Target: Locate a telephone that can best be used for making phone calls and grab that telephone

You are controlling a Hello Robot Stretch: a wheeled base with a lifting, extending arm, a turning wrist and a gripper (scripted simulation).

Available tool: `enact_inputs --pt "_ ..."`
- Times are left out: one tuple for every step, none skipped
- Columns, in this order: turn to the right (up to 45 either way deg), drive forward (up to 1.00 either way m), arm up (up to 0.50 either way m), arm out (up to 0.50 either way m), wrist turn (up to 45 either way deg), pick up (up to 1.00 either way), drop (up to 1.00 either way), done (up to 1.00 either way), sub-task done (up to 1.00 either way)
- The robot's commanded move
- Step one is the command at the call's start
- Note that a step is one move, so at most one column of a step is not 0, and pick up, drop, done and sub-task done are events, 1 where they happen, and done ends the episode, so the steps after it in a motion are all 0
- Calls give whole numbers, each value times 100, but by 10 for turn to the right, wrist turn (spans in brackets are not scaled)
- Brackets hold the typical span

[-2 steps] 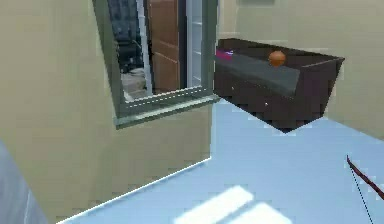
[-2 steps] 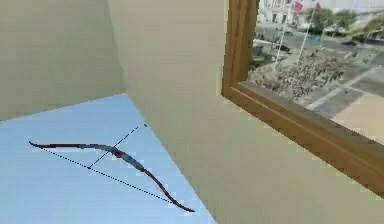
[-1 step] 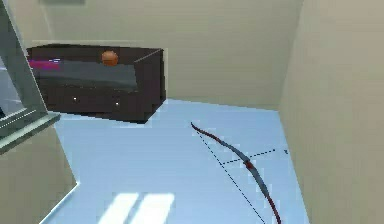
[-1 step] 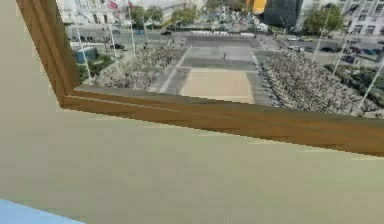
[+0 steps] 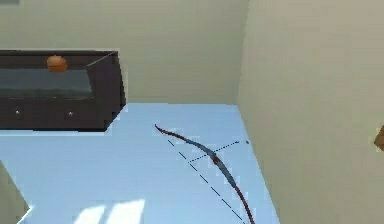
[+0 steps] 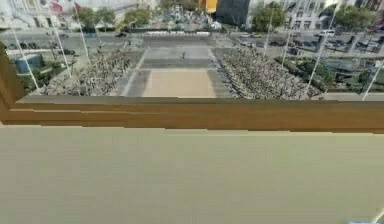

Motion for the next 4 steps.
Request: enact_inputs --pt "0 10 0 0 0 0 0 0 0" --pt "-450 0 0 0 0 0 0 0 0" --pt "-390 0 0 0 0 0 0 0 0" --pt "0 80 0 0 0 0 0 0 0"
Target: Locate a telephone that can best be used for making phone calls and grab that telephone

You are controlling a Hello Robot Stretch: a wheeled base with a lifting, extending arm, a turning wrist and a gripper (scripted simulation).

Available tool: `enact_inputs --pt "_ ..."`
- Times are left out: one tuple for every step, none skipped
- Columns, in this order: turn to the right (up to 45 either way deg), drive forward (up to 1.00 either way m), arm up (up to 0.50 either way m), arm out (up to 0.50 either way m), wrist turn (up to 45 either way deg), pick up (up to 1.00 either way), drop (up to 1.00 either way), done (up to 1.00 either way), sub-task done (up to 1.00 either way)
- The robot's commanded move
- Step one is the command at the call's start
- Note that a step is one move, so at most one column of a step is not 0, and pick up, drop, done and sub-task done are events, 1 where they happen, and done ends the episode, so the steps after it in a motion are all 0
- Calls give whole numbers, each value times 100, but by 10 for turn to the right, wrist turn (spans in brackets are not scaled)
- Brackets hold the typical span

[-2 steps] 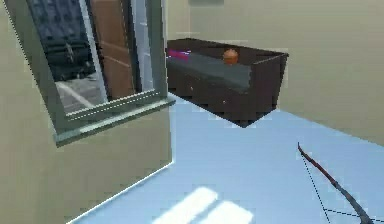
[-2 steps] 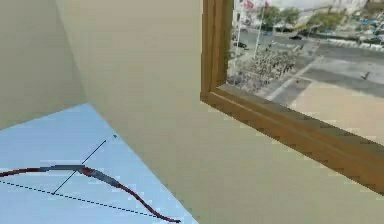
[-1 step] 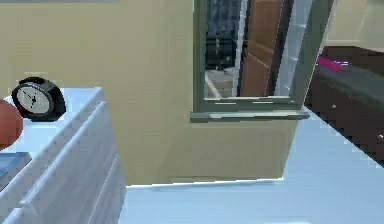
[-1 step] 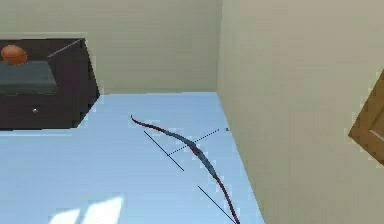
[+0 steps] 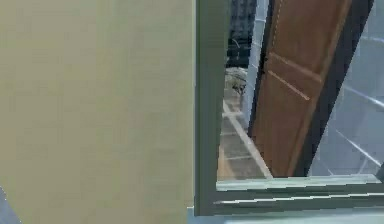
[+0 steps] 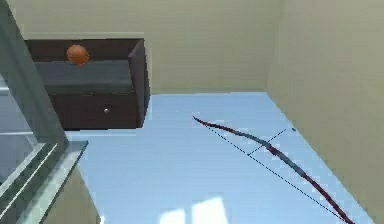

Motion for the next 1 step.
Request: enact_inputs --pt "-450 0 0 0 0 0 0 0 0"
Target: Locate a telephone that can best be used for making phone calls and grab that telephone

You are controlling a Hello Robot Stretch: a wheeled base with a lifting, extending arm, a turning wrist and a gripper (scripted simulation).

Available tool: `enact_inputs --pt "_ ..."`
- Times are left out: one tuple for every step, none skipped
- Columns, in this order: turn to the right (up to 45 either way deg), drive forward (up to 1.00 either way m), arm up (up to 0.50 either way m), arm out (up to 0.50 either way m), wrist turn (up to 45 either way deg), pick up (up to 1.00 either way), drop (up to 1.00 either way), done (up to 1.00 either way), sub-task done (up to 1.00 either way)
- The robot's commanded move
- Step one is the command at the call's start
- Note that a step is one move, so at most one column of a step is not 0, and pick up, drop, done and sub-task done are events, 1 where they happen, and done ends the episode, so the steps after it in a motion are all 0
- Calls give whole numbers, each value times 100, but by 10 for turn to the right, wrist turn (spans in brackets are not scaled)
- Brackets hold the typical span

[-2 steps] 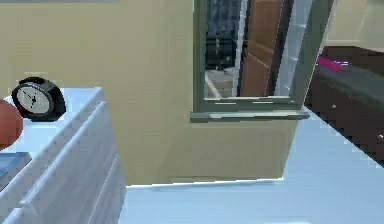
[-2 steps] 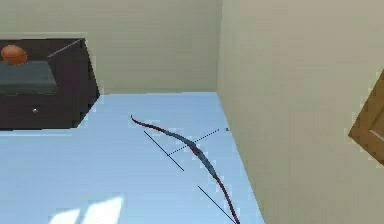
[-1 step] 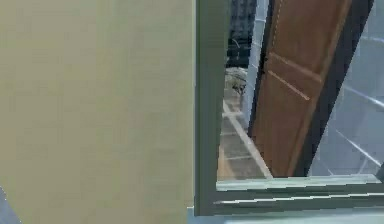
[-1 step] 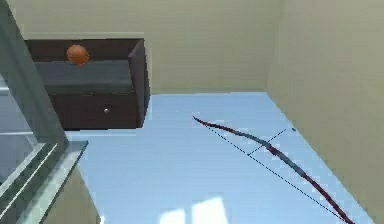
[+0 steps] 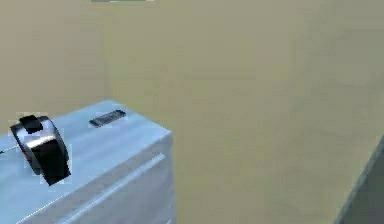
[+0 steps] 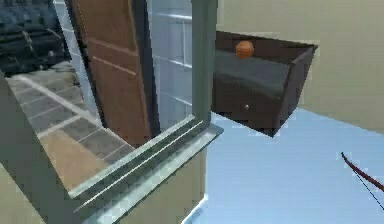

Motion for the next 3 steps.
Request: enact_inputs --pt "-450 0 0 0 0 0 0 0 0" --pt "-450 0 0 0 0 0 0 0 0" --pt "-240 0 0 0 0 0 0 0 0"
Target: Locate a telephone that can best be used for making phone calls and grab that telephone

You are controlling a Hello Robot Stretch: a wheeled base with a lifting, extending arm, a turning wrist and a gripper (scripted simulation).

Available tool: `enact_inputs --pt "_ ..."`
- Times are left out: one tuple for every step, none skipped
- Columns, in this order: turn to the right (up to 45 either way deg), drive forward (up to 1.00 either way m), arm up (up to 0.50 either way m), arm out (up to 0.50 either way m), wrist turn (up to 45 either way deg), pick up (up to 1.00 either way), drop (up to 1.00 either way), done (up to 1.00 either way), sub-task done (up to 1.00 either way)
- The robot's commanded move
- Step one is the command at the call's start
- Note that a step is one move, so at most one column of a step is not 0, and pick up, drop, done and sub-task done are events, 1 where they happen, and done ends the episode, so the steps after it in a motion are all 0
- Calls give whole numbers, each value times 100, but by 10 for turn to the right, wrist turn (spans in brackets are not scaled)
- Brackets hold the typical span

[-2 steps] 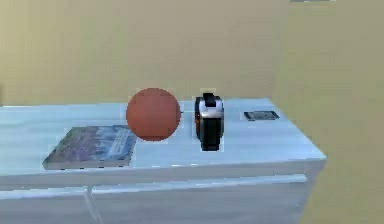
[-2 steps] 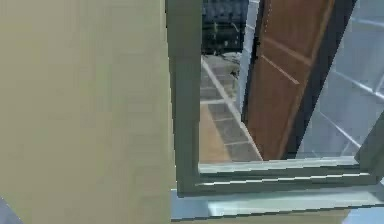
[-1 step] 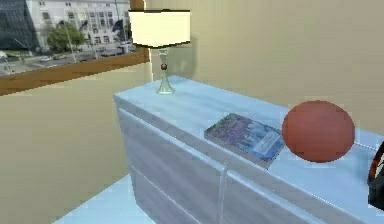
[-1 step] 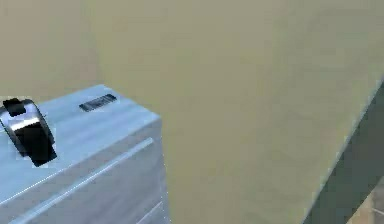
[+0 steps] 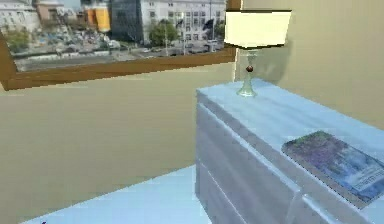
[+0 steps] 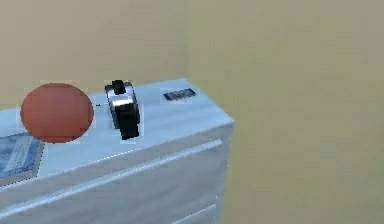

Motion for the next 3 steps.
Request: enact_inputs --pt "450 0 0 0 0 0 0 0 0" --pt "450 0 0 0 0 0 0 0 0" --pt "0 30 0 0 0 0 0 0 0"
